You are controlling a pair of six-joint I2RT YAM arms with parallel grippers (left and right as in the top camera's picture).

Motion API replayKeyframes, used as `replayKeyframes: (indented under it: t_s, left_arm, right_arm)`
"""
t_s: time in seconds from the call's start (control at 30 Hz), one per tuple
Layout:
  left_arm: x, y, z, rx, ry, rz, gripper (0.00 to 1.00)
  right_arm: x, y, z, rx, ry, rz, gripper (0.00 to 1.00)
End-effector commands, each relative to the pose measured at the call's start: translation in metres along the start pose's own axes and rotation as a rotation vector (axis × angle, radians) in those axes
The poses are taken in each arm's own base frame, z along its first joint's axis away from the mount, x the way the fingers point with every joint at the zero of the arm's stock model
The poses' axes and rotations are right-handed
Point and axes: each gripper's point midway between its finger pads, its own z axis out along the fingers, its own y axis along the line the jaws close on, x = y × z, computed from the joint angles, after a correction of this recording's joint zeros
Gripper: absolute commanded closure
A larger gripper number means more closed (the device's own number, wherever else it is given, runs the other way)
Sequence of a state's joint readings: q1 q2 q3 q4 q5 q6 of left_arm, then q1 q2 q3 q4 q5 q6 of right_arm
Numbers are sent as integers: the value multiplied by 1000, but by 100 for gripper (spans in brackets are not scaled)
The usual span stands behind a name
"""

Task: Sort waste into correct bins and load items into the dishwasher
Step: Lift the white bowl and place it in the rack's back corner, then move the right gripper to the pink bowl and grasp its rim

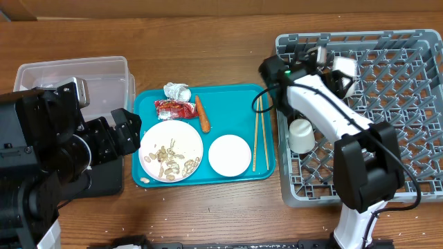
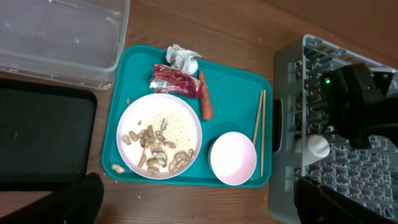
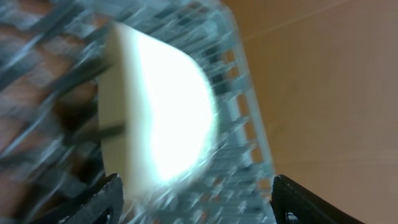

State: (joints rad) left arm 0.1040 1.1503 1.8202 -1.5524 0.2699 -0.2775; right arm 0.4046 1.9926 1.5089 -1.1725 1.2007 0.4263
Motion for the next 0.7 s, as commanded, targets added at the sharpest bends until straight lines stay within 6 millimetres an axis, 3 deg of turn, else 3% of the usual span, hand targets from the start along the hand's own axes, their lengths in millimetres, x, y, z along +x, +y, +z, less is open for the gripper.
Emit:
replayKeyframes:
  t_s: [0.0, 0.1, 0.13, 0.17, 0.23, 0.3, 0.33, 0.37, 0.43, 0.53, 0.67]
  left_arm:
    - [-2, -5, -3, 18, -9, 17, 0]
    - [-2, -5, -3, 18, -9, 17, 0]
    - [-2, -5, -3, 18, -9, 17, 0]
    - [-2, -5, -3, 18, -9, 17, 0]
    - [-2, -5, -3, 18, -9, 17, 0]
    - [-2, -5, -3, 18, -9, 17, 0]
    - [-2, -5, -3, 18, -9, 17, 0]
    - [-2, -5, -3, 18, -9, 17, 0]
    - [-2, -5, -3, 18, -9, 17, 0]
    - [-2, -5, -3, 18, -9, 17, 0]
    - [-2, -5, -3, 18, -9, 17, 0]
  right_arm:
    - [2, 15, -26, -286, 107, 151, 22]
    - [-5, 14, -69, -546, 149, 212, 25]
    - [-9, 12, -89, -654, 155, 242, 28]
    - [-16, 7, -121, -818, 154, 280, 27]
    - [-24, -1, -164, -1044, 136, 325, 0]
    - [-25, -8, -213, -1313, 103, 275, 0]
    - [-24, -10, -233, -1419, 72, 214, 6]
    - [-16, -11, -258, -1555, 53, 130, 22]
    - [-3, -9, -271, -1610, 102, 83, 23]
    - [29, 13, -274, -1578, 200, -16, 30]
    - [73, 56, -257, -1413, 325, -69, 30]
